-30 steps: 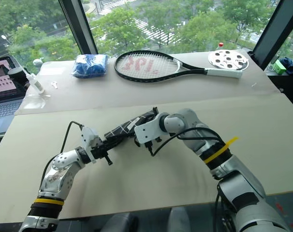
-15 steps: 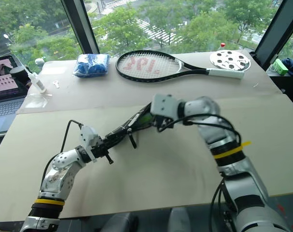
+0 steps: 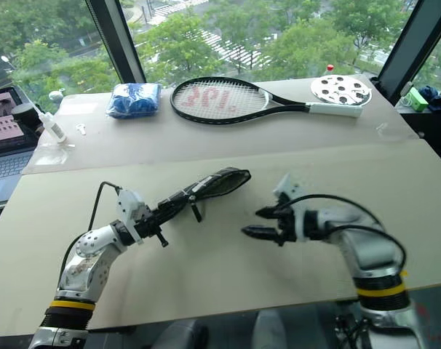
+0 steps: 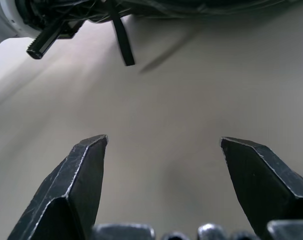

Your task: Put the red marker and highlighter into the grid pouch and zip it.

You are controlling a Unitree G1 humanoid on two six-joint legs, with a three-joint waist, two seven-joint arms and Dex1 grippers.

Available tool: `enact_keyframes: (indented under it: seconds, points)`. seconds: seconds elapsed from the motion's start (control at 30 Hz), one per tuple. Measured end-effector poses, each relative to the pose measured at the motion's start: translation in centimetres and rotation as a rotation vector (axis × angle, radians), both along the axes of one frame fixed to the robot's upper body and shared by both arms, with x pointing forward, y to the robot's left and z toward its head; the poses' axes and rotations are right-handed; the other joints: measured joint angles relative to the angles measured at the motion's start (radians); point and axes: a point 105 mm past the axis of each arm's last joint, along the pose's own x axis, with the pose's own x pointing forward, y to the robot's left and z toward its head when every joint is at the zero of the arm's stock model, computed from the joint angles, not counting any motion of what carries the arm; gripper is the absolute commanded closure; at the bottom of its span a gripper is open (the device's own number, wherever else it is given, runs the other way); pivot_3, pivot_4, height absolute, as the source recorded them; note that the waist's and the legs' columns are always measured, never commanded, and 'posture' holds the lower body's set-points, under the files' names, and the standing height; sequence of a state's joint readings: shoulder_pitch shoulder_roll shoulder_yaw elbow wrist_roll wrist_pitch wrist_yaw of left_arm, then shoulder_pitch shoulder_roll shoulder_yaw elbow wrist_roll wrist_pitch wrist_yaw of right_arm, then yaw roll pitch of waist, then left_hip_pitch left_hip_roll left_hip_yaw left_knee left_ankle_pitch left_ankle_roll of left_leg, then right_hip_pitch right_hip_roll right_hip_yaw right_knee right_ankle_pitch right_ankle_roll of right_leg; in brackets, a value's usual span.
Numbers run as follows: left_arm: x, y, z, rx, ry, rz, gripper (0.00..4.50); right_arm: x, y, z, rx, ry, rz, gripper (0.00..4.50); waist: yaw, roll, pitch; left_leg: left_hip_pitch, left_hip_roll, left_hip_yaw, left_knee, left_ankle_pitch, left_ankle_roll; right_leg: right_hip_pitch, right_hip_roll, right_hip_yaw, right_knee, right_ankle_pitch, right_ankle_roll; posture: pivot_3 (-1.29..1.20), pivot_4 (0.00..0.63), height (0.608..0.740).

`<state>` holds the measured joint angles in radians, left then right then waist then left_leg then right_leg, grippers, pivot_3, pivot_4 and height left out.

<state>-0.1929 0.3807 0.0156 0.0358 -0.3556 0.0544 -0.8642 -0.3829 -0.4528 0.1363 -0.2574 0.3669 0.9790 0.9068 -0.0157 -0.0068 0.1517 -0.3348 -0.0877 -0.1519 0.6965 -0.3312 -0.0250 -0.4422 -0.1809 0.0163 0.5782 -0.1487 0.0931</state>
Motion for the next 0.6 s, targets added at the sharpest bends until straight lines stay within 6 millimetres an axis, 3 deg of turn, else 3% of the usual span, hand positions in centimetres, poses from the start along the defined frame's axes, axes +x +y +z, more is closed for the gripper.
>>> enact_keyframes:
  seconds: [0.1, 0.3, 0.47, 0.6]
  points:
    - [0.0, 0.0, 0.0, 0.001, 0.006, -0.002, 4.5, 0.5, 3.0, 0.1, 0.021, -0.009, 0.008, 0.51, 0.0, 0.0, 0.0, 0.0, 0.0, -0.001, 0.0, 0.0, 0.0, 0.0, 0.0, 0.0, 0.0, 0.0, 0.0, 0.0, 0.15, 0.74]
    - [-0.1, 0.1, -0.2, 0.002, 0.012, 0.005, 4.5, 1.6, 6.6, 0.7, 0.045, -0.016, 0.022, 0.51, -0.002, 0.0, 0.0, 0.0, 0.0, -0.002, 0.0, 0.0, 0.0, -0.001, 0.0, -0.001, 0.0, 0.0, 0.0, 0.0, 0.15, 0.74]
    - [-0.3, 0.1, -0.1, 0.001, 0.009, 0.012, 4.5, 1.5, 8.2, 0.6, 0.052, -0.01, 0.056, 0.51, -0.004, 0.0, 0.0, 0.0, 0.0, -0.002, 0.0, 0.0, 0.0, -0.001, 0.0, -0.001, 0.0, 0.0, 0.0, 0.0, 0.15, 0.74]
    - [-0.2, 0.2, -0.2, 0.0, 0.01, 0.019, 4.5, 1.9, 8.7, 0.9, 0.046, -0.024, 0.061, 1.6, -0.006, 0.0, 0.0, 0.0, 0.0, -0.002, 0.0, 0.0, 0.0, -0.001, 0.0, -0.001, 0.0, 0.0, 0.0, 0.0, 0.15, 0.74]
